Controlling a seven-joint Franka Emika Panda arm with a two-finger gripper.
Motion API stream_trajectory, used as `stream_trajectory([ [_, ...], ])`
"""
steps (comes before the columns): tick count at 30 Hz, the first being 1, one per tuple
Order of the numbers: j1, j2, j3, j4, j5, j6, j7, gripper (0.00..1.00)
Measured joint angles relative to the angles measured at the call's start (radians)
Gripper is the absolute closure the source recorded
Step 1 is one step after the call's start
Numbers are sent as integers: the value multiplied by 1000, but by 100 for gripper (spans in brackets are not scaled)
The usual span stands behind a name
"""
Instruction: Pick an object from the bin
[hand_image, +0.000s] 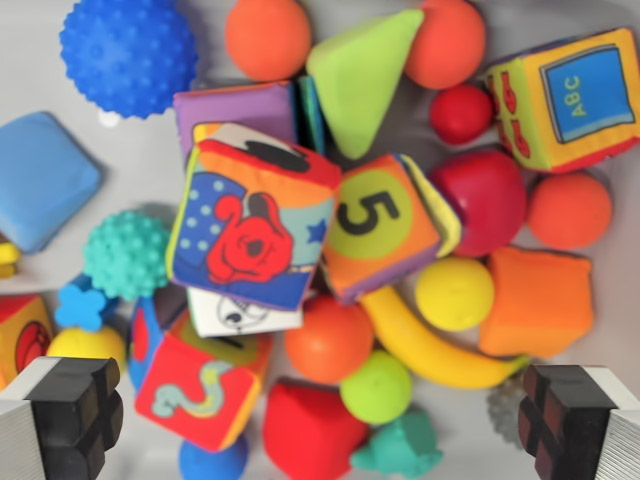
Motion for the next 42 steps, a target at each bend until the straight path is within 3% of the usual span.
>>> stream_trajectory([
  [23, 2, 0, 1, -11, 0, 5, 21, 0],
  [42, 21, -14, 6, -89, 0, 66, 151, 0],
])
